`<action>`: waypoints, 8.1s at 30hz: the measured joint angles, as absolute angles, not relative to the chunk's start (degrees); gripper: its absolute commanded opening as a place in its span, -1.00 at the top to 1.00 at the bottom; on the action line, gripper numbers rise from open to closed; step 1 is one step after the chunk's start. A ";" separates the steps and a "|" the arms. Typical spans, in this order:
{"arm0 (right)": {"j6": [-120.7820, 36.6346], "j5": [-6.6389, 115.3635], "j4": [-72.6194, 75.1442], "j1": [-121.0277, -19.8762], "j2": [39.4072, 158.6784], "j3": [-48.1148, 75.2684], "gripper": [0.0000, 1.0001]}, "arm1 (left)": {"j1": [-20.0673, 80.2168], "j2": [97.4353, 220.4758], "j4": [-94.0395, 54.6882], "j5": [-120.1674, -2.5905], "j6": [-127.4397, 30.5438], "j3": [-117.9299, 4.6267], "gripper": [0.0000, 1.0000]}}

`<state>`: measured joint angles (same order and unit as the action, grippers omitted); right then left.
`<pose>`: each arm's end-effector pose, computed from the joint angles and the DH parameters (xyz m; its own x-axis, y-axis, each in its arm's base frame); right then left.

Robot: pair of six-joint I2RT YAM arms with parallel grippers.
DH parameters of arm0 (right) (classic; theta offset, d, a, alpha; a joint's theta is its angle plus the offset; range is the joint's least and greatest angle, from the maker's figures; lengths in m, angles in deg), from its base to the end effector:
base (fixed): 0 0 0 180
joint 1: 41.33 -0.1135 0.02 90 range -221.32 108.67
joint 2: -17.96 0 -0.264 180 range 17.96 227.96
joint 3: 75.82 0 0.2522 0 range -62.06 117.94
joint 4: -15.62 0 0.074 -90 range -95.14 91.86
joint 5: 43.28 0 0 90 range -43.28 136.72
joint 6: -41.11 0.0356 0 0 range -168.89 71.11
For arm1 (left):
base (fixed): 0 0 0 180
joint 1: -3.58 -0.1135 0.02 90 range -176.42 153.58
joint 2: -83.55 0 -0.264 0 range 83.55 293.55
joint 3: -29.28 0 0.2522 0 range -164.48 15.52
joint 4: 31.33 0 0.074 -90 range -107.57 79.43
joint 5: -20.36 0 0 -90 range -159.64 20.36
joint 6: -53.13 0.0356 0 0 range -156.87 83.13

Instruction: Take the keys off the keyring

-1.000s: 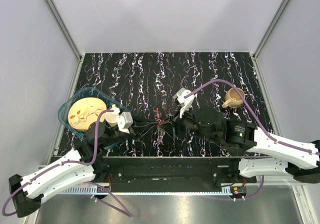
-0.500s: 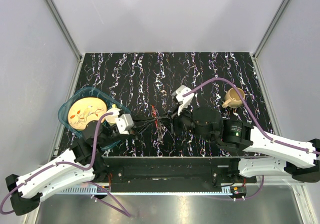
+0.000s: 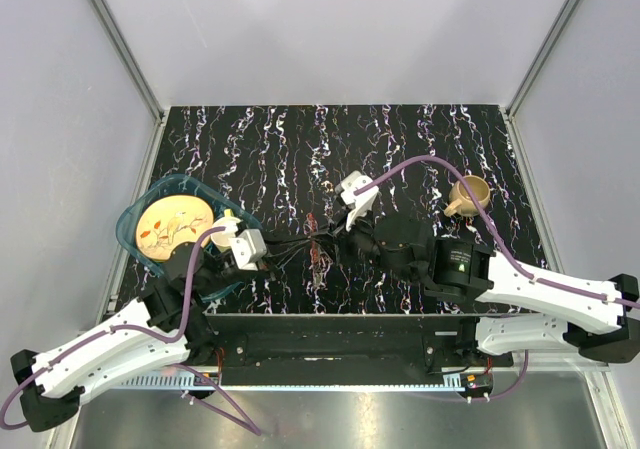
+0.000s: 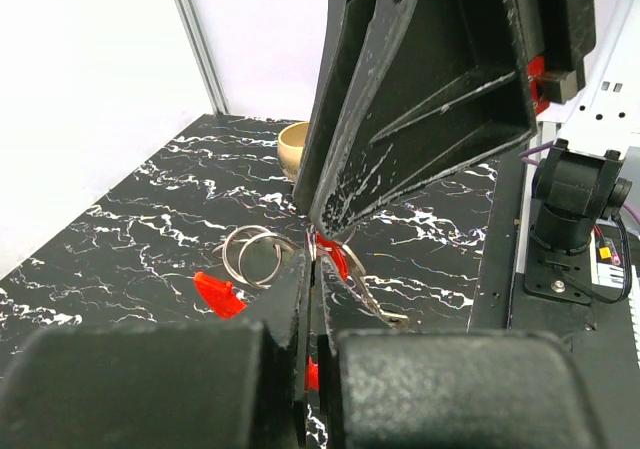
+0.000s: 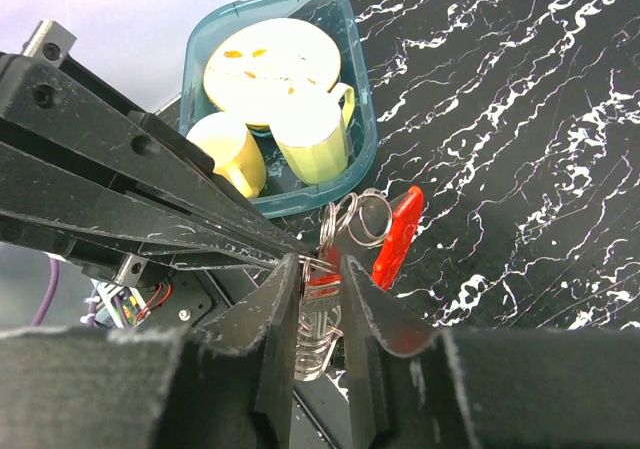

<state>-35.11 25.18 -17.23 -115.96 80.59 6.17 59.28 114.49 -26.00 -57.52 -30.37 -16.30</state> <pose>0.0764 0.2287 0.4066 -0.2511 -0.0777 -0.9648 -0.7644 0.6274 0.1484 0.0755 -0.1240 0.3306 0.1952 -0.0898 -0.9766 0.9082 0.3925 0.1455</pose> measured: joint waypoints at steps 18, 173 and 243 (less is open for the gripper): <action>-37.80 25.92 -13.87 -115.96 79.94 1.69 1.00 | 59.56 114.03 -23.09 -59.01 -29.25 -16.30 1.00; -51.85 33.99 -23.70 -115.96 67.83 6.04 -0.59 | 60.92 127.54 -73.12 -55.44 -38.98 -9.24 1.00; -34.15 48.96 -28.03 -115.91 80.18 17.71 -0.15 | 60.63 126.12 -73.47 -56.45 -40.79 -8.95 1.00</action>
